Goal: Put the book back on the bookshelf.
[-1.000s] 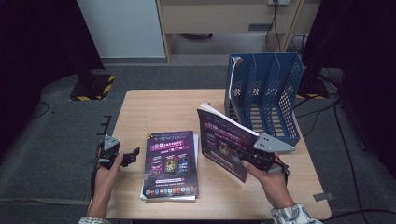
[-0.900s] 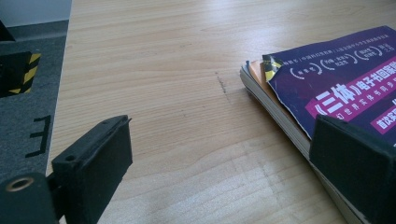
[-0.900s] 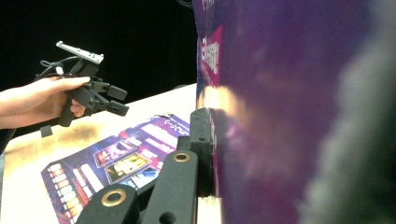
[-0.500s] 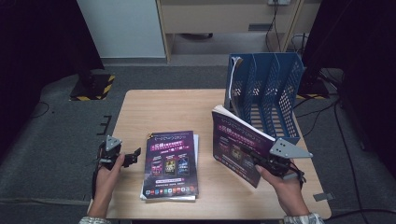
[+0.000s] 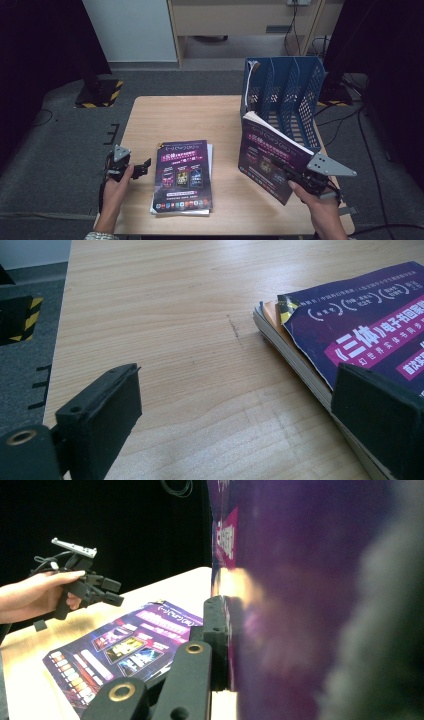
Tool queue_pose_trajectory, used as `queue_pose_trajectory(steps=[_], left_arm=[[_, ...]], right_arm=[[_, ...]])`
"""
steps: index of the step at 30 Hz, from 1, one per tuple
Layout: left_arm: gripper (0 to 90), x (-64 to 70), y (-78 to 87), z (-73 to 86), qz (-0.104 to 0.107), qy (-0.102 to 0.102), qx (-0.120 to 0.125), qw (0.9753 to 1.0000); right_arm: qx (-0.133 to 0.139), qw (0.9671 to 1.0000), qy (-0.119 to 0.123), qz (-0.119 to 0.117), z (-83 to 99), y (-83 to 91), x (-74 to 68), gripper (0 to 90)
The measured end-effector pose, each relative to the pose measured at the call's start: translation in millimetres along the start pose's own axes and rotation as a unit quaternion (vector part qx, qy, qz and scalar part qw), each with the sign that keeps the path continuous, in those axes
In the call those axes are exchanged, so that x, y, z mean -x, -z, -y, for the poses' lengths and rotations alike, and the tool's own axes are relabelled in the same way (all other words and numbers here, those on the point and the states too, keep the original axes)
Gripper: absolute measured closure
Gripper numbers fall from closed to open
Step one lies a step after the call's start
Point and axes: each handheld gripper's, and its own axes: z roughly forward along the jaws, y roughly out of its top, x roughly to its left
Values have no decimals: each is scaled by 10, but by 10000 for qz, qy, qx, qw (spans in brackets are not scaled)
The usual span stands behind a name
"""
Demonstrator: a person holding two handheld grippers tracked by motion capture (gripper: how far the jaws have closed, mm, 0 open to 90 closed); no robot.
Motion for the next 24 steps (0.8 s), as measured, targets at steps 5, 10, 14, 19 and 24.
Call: queue_pose_trajectory(steps=[5,10,14,19,24], left_arm=[[56,8,0,2,-9,-14,-23,10000],[56,10,-3,-1,-10,-23,-9,10000],[56,16,-13,2,2,-8,-17,10000],[56,13,-6,5,-10,-10,-32,10000],[56,26,-5,1,-2,-10,-21,10000]], right_arm=[[92,9999,-7,85,-98,150,7,828],[203,9993,89,286,-319,287,65,828],[273,9984,127,470,-507,332,148,828],[312,9967,138,735,-733,328,273,828],[264,9943,165,1023,-873,289,405,828]])
